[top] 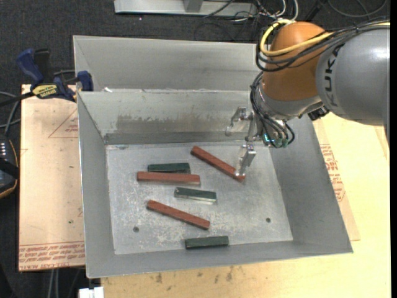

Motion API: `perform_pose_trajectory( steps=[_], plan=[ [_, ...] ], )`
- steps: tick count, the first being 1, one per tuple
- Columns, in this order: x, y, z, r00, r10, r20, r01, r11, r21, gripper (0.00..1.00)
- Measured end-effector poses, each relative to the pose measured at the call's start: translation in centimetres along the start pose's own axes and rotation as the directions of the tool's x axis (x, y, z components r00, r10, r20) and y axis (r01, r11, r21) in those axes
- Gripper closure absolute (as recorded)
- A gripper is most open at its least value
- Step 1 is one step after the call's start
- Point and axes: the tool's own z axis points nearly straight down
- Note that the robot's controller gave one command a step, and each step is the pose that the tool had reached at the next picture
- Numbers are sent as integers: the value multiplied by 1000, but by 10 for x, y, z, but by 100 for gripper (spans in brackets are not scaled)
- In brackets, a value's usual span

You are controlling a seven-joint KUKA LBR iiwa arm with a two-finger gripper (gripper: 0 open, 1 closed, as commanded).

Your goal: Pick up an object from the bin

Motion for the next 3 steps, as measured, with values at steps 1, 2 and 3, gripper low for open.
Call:
perform_pose_trajectory(
  steps=[1,2,3],
  plan=[
    [-2,0,-5,1000,0,8,0,1000,0,0],
    [24,-31,88,999,-48,17,48,999,1,100],
    [24,-31,88,999,-48,17,48,999,1,100]
  ],
)
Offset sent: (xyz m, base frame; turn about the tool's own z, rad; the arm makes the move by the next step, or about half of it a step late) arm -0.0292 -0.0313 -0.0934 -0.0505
